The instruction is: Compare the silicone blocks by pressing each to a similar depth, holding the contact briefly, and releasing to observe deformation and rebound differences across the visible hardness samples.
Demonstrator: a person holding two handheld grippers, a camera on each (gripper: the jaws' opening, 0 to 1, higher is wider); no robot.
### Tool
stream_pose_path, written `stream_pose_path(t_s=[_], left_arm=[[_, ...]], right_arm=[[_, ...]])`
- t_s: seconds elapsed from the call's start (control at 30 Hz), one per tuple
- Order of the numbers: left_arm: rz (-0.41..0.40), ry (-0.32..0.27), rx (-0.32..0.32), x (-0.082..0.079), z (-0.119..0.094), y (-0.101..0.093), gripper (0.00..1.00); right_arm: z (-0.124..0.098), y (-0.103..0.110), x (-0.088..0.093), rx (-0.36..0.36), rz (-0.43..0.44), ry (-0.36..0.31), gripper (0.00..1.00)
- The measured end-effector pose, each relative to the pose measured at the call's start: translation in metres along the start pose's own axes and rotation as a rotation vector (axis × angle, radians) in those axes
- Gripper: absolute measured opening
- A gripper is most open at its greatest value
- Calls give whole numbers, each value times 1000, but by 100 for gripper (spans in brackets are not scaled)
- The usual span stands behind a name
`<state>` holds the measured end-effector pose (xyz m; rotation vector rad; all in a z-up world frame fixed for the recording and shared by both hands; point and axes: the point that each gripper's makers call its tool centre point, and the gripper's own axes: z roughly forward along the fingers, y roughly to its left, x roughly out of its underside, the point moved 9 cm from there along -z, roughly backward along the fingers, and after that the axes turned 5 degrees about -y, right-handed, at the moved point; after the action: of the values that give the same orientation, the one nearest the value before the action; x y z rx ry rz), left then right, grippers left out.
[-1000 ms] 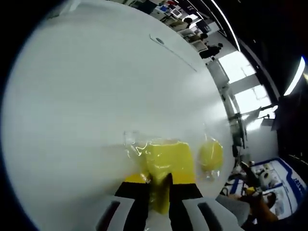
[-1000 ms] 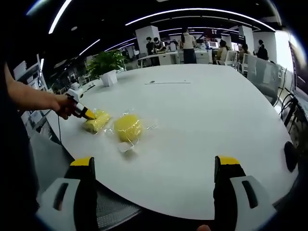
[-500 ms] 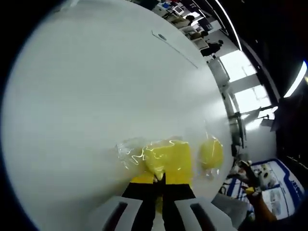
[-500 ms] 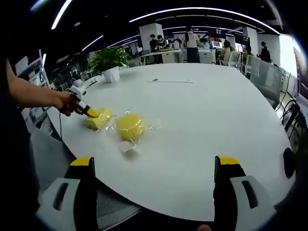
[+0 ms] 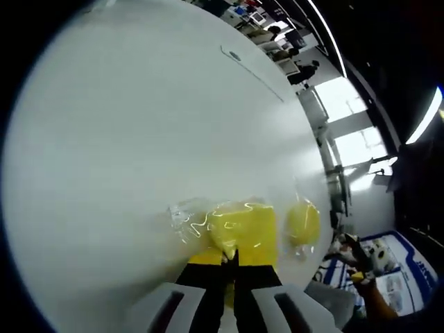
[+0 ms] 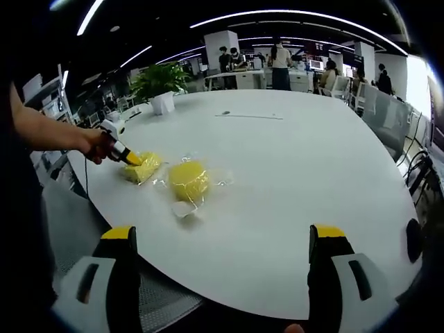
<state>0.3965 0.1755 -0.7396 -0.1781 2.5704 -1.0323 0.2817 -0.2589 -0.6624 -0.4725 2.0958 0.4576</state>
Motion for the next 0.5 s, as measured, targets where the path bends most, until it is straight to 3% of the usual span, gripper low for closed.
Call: stream_pose_path(t_s=[0.13, 0.27, 0.4, 0.5], left_arm=[[16, -9, -26, 1, 0, -4, 1], [24, -1, -16, -1, 0, 1, 1], [27, -19, -23, 3, -1, -3, 1], [28, -23, -28, 4, -2, -3, 1]], right_arm=[[0, 3, 5, 13, 6, 13, 96], [-3, 11, 3, 23, 32, -19, 96], [3, 13, 13, 2, 19, 22, 96], [4, 14, 7, -5, 17, 15, 96]])
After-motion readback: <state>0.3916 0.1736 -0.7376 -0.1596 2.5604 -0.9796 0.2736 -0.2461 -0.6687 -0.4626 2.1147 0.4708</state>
